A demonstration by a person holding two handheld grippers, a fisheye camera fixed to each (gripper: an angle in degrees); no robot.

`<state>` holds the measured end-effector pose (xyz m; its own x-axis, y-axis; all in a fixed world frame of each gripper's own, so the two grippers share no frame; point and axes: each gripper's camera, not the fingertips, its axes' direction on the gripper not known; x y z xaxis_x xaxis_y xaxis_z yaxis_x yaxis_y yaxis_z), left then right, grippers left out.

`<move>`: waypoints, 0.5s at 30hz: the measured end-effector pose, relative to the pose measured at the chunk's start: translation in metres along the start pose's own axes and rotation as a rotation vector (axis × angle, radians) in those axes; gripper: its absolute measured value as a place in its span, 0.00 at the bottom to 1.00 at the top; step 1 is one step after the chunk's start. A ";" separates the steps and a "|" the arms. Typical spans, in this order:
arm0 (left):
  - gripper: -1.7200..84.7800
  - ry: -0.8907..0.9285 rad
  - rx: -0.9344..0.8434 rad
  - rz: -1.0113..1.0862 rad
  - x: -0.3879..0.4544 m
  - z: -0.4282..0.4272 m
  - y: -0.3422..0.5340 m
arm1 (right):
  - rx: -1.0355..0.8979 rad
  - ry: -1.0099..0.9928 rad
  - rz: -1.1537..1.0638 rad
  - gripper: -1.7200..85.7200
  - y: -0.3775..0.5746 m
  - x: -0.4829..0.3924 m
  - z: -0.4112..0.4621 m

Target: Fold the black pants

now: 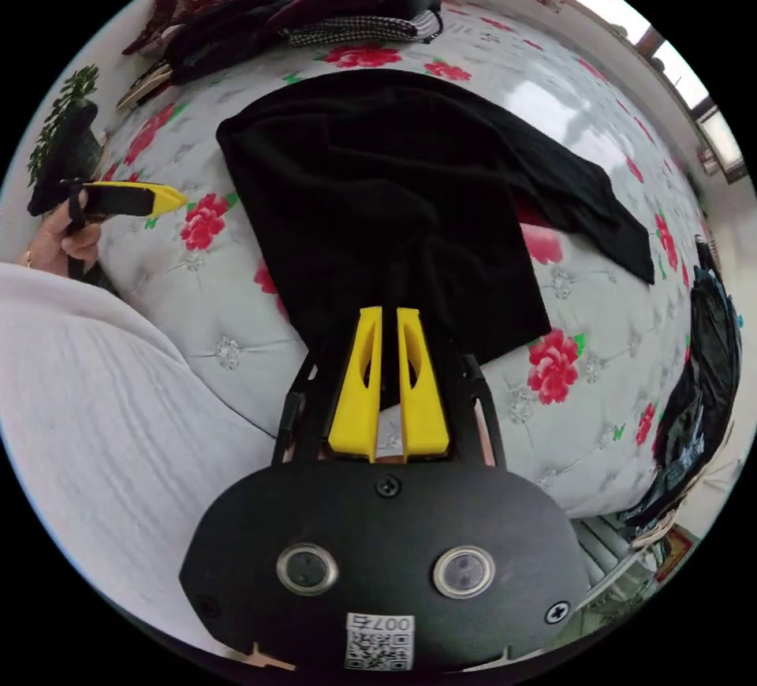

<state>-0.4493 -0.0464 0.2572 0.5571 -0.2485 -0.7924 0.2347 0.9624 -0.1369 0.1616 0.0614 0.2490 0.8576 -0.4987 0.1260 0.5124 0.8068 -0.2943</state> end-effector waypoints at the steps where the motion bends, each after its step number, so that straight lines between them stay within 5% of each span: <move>1: 0.11 -0.004 0.004 -0.003 0.001 -0.002 0.002 | 0.021 -0.119 -0.099 0.05 -0.009 -0.018 -0.006; 7: 0.11 -0.054 0.089 -0.078 0.001 -0.046 0.032 | 0.152 -0.379 -0.385 0.06 -0.052 -0.076 -0.038; 15: 0.16 -0.083 0.055 0.115 0.094 -0.045 0.046 | 0.333 -0.336 -0.211 0.10 -0.063 -0.009 -0.081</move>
<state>-0.4218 -0.0202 0.1494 0.6459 -0.1473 -0.7491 0.2077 0.9781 -0.0133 0.1179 -0.0108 0.1896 0.6729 -0.5765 0.4635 0.6158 0.7838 0.0809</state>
